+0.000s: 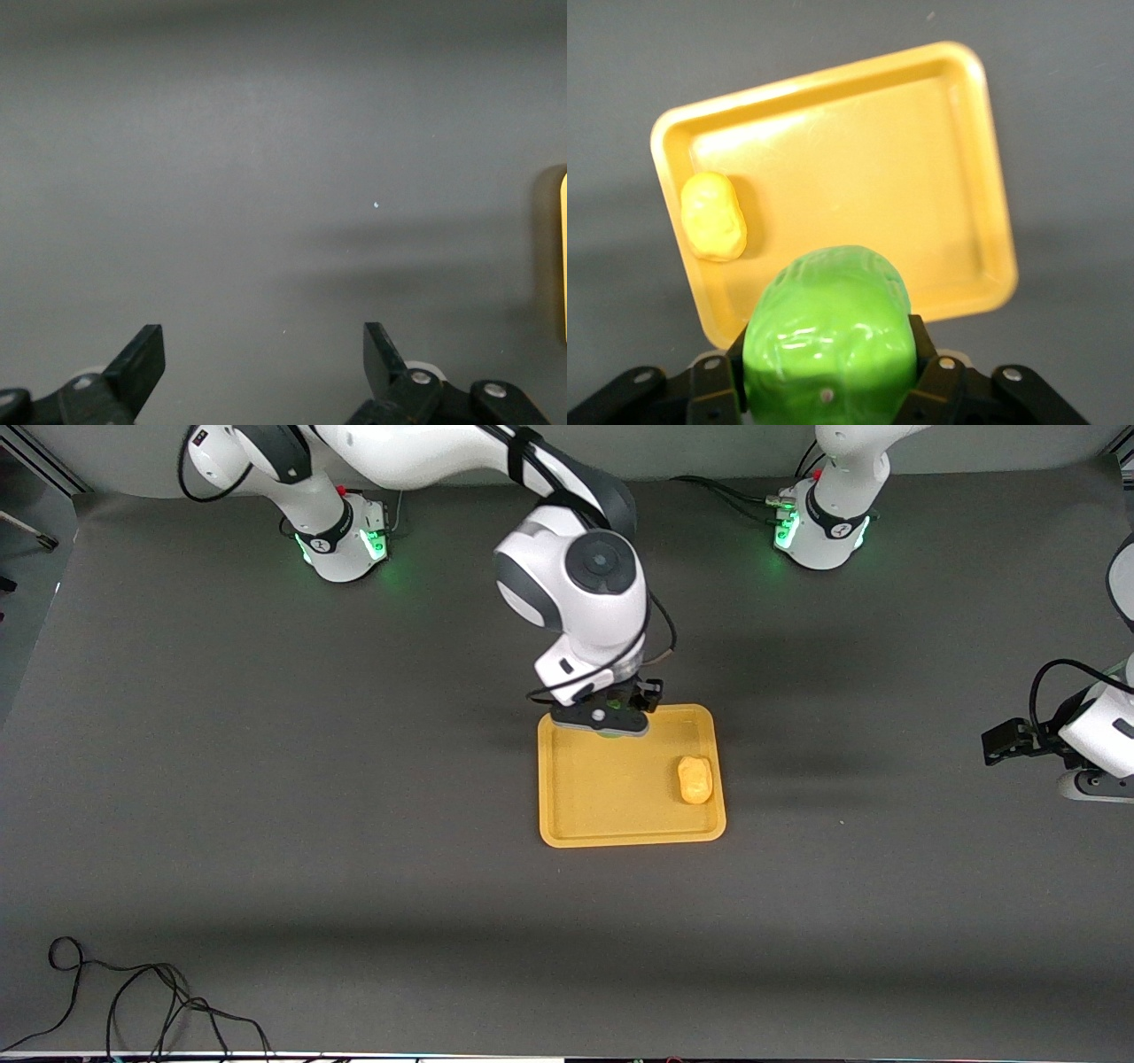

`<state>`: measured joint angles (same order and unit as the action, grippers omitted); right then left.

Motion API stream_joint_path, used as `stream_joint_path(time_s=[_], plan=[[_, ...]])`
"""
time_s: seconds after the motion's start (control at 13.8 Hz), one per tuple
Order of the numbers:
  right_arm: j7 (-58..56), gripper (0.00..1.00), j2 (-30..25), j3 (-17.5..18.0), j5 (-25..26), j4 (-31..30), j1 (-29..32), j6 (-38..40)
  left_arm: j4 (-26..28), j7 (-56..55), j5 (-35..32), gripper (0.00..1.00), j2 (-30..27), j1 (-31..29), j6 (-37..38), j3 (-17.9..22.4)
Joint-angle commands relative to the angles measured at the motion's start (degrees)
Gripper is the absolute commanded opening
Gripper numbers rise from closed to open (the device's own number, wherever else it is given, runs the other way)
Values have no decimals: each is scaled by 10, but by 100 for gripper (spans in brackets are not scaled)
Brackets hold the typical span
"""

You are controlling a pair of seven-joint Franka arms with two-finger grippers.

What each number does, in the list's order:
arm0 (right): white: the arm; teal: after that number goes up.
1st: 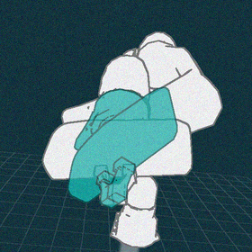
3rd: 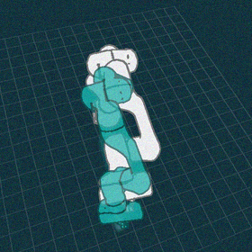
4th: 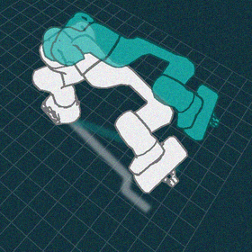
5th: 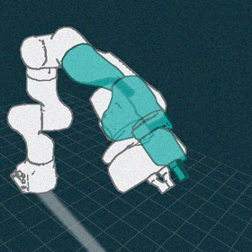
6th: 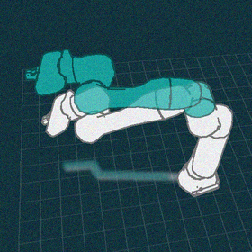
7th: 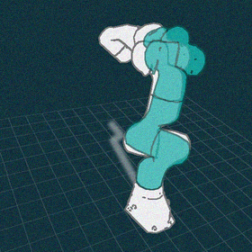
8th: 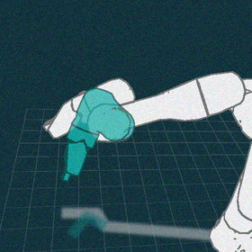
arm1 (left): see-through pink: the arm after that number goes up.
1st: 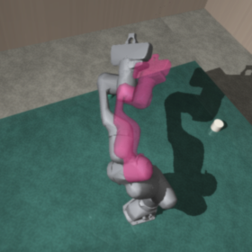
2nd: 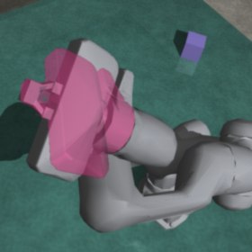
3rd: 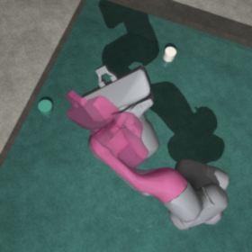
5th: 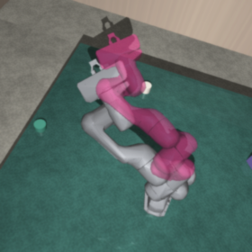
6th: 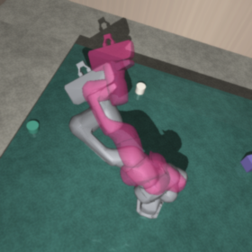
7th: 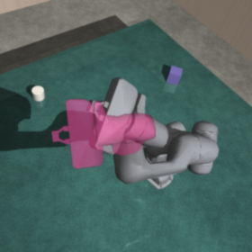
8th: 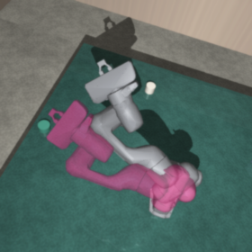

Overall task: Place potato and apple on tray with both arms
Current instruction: 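Carry the apple over the tray with the right gripper while the left withdraws, then lower the apple onto the tray beside the potato and open the right gripper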

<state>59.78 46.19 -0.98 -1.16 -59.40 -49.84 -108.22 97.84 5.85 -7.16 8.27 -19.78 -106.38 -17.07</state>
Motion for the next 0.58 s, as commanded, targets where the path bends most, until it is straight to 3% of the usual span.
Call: stream_joint_path(time_s=[0.0, 0.51], plan=[[17, 35, 78, -9, 32, 38, -15, -52, 6, 17, 74, 100, -40, 141, 19, 153], [17, 36, 159, -12, 53, 35, -14, -146, 4, 45, 84, 100, -62, 167, 49, 161]])
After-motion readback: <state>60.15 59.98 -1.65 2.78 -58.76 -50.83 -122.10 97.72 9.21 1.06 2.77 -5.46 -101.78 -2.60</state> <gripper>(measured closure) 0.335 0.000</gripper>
